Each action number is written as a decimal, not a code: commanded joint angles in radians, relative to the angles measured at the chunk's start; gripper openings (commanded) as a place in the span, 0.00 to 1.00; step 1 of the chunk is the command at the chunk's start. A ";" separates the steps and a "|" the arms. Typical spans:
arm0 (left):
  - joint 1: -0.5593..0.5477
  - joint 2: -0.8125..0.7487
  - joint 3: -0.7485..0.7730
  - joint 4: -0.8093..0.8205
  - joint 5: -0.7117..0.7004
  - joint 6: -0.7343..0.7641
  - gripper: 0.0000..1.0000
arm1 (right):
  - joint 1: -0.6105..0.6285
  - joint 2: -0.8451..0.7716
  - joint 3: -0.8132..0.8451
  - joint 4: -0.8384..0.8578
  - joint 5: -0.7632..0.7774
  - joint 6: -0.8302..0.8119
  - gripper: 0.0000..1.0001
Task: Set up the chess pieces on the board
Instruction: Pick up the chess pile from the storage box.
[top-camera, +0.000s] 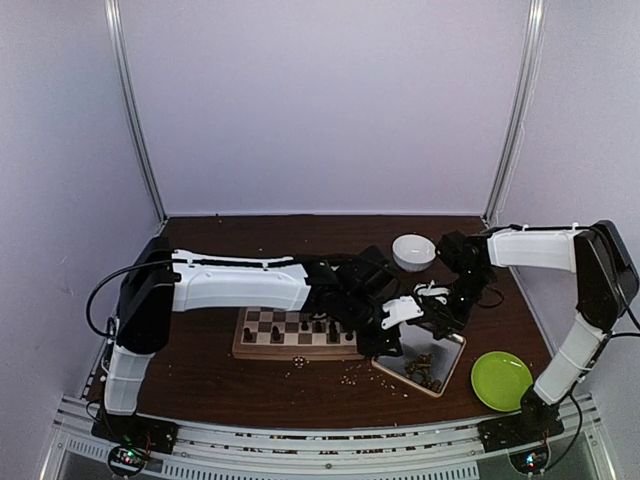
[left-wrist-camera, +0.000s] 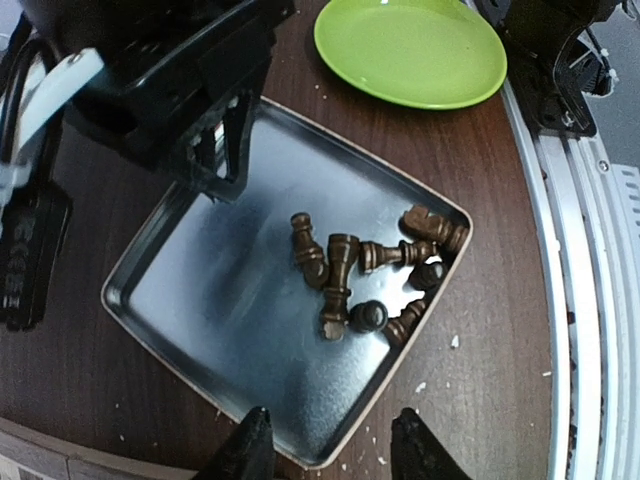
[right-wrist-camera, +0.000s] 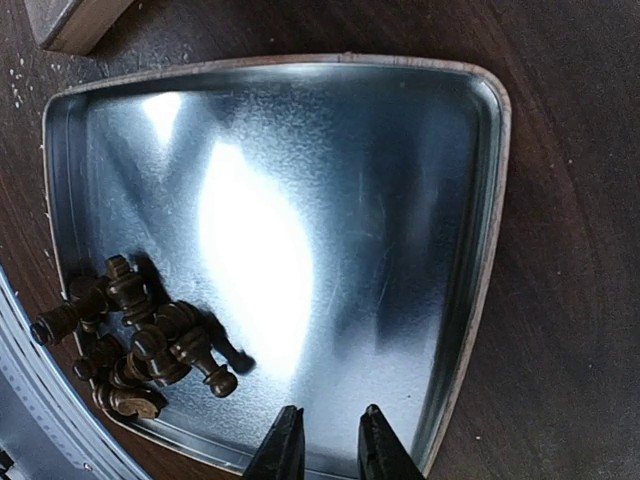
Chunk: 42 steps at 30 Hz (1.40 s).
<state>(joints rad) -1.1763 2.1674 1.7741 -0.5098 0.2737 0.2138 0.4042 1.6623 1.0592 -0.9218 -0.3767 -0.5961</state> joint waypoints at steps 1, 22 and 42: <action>-0.046 0.078 0.080 0.038 -0.010 0.063 0.42 | 0.013 0.019 -0.004 0.010 0.029 0.019 0.19; -0.065 0.221 0.207 0.010 -0.031 0.101 0.38 | 0.045 0.065 0.017 0.007 0.070 0.036 0.19; -0.065 0.217 0.265 -0.037 -0.037 0.127 0.06 | 0.051 0.065 0.017 0.007 0.077 0.034 0.18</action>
<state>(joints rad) -1.2442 2.4172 2.0403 -0.5617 0.2424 0.3321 0.4477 1.7172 1.0588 -0.9192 -0.3164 -0.5713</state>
